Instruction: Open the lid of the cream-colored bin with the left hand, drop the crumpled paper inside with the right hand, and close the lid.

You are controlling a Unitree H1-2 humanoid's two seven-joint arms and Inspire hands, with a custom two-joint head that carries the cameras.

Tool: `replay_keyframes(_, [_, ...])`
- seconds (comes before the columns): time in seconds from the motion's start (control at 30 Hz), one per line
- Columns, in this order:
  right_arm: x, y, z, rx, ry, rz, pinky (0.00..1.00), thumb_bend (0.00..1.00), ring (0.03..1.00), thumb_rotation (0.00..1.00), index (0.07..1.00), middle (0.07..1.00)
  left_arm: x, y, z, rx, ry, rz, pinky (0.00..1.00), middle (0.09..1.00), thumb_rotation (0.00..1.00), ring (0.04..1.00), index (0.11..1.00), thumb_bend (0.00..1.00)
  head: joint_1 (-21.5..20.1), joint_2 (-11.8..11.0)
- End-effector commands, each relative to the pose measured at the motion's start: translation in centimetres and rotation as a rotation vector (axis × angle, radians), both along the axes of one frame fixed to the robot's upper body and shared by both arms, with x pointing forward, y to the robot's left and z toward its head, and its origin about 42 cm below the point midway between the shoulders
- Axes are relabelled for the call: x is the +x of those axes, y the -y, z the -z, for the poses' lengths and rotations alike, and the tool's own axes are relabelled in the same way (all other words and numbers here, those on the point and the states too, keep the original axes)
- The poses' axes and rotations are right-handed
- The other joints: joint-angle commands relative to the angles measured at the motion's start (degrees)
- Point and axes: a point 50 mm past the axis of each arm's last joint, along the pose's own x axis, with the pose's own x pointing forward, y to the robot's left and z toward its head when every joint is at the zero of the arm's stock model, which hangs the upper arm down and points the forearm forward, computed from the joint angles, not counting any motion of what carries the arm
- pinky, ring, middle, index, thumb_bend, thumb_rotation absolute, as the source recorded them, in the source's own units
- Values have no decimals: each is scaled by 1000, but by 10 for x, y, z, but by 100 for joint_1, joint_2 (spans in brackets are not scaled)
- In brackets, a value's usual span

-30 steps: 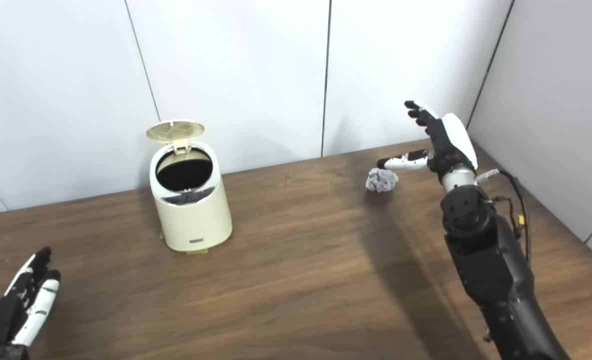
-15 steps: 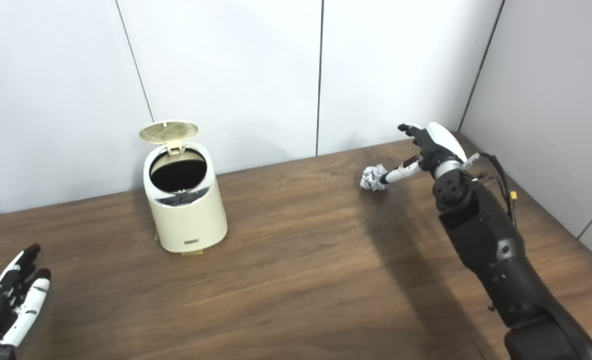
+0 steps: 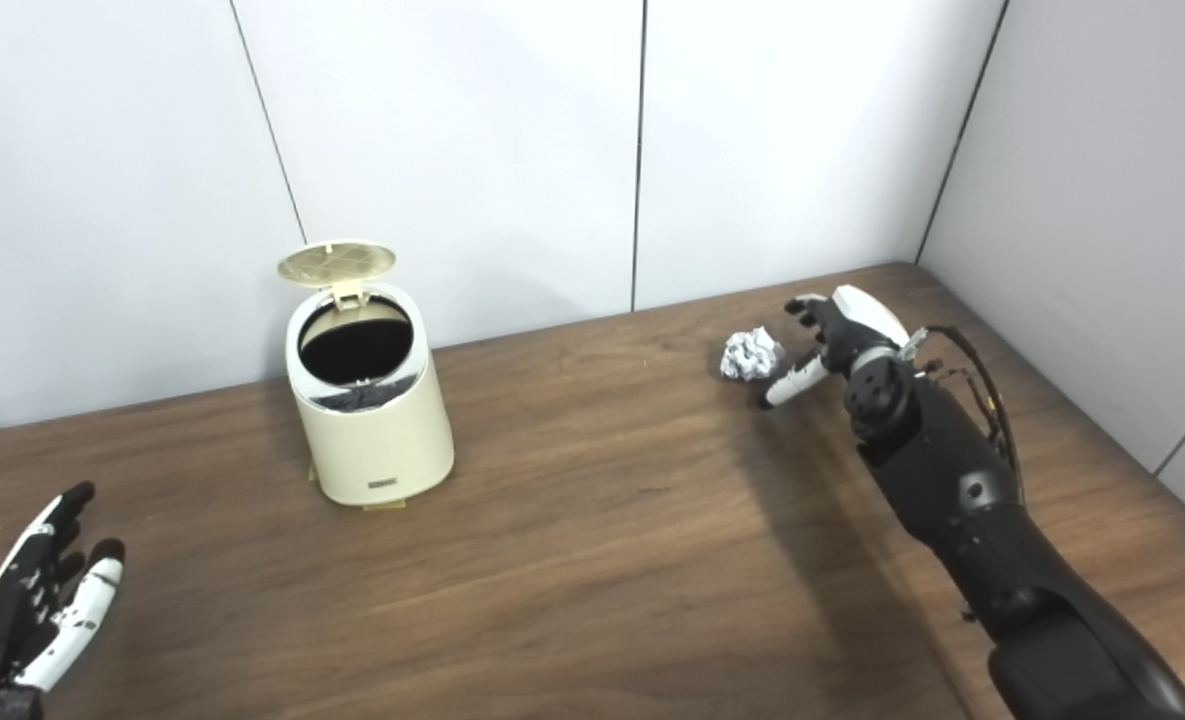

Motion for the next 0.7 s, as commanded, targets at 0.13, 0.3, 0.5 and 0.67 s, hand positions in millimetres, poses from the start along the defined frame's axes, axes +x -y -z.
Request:
replay_keyframes(0.13, [22,-5,-29,-56,55,-17,756,888,860,129,857,890,4,7,-21,2,74,21,959,976,368,984,963,221,21,42])
replay_keyframes(0.3, [25,-9,-27,-78,39,-31,728,867,840,139,835,870,4,9,-22,-4,75,23,963,981,331,988,963,207,40,62])
replay_keyframes(0.5, [27,-15,-31,-78,50,-41,698,879,798,123,829,848,4,11,-23,0,64,17,961,985,334,989,963,218,51,70])
replay_keyframes(0.67, [29,-16,-39,-93,68,-64,742,879,827,123,821,851,4,13,-22,6,66,20,946,982,305,983,967,218,36,83])
